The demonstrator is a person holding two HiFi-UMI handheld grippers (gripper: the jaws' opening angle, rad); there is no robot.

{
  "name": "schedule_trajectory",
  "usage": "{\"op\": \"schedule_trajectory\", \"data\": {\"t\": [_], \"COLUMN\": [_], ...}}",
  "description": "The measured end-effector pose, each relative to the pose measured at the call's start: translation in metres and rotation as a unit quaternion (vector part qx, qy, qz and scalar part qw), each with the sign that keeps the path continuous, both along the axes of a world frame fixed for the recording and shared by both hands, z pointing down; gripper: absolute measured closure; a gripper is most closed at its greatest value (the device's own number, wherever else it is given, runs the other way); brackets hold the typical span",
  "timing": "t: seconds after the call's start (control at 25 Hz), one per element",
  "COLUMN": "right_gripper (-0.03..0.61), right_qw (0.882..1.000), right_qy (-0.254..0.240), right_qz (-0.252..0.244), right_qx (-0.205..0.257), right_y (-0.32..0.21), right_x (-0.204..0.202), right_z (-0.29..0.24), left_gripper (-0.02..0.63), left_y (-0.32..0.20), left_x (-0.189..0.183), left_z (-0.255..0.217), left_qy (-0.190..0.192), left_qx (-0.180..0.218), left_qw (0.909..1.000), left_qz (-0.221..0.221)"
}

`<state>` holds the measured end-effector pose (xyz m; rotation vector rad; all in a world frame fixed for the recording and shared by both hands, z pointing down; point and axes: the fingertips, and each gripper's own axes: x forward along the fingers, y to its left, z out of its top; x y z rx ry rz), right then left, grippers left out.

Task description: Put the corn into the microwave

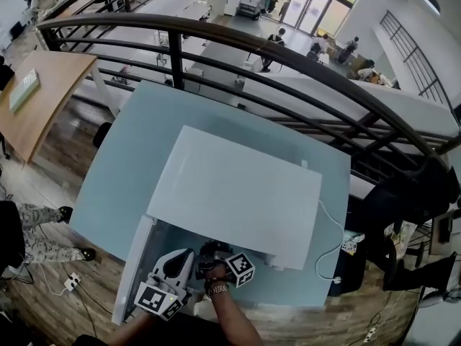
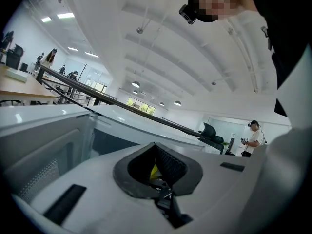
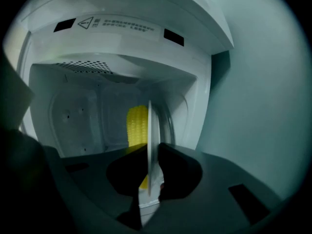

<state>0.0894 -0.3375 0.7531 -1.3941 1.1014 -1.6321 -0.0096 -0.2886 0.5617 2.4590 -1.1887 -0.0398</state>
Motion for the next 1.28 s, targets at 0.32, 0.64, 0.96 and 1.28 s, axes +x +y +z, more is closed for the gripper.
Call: {"op": "schedule_trajectory", "data": {"t": [0.32,0.64,0.96,1.28], "right_gripper": [0.545,0.546,0.498,0.355], "right_qw": [0.999,0.996,0.976,0.929], "right_qy": [0.014,0.067,0.139,0.191], "right_qz": [-0.025,-0.056,-0.162,-0.281], "right_qx": [-0.016,-0.023,0.033,0.145], "right_y": [-0.012,-0.017,-0.016,-0.011], "right_x": [-0.003,-0.008,-0.021,-0.041], "right_z": [0.001,-0.003,-0.009,-0.031], "left_gripper": [0.611,0.611,0.611,0.611], "left_y": [-0.005,-0.008,-0.003,0.007], "left_x": [-0.002,-0.002,0.002,0.006], "left_z": [0.005,0.009,0.013,0.011], "left_qy": [0.007,0.006,0.006,0.006], "left_qx": [-0.006,-0.008,-0.015,-0.018], "left_qw": [1.0,1.0,0.9999,0.9998], "left_qz": [-0.002,0.001,0.001,0.001]}}
